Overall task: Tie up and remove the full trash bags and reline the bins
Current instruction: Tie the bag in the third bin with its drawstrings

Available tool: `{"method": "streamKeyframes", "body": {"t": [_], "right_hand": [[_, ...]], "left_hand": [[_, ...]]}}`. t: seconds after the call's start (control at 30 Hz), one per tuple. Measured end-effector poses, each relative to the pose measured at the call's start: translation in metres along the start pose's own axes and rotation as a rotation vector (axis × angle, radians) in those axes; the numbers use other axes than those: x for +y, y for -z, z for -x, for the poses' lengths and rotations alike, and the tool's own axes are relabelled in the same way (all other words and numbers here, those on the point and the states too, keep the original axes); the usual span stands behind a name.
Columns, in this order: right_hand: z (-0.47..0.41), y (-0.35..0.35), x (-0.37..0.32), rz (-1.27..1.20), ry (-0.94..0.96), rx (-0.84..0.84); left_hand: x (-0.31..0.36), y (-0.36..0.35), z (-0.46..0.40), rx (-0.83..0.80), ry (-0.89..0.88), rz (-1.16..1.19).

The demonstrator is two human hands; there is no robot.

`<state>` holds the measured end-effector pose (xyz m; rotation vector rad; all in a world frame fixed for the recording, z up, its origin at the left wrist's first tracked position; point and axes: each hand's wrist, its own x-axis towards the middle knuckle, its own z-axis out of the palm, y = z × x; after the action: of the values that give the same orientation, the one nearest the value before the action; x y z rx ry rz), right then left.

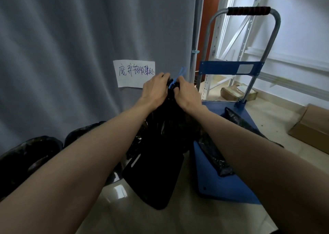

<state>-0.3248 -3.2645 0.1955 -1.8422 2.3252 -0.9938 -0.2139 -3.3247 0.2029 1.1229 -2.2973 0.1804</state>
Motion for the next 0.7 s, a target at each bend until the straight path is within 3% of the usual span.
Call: {"method": "streamKeyframes", "body": {"t": [0.23,0.5,0.7], "right_hand": [[0.012,-0.03,-0.007,-0.172,-0.028,-0.186],[0.007,-0.043,-0.024,-0.326,-0.096,-0.22],[0.004,-0.047,-0.005,-0.29,-0.163,-0.179]], "left_hand": [[-0.026,-0.015,0.045,-0.071,0.062,0.103],[-0.05,-0.002,0.054,-0.006,0.031,0.066],[-0.04,-0.012,0.049,-0.115,0.011,0.016]]}}
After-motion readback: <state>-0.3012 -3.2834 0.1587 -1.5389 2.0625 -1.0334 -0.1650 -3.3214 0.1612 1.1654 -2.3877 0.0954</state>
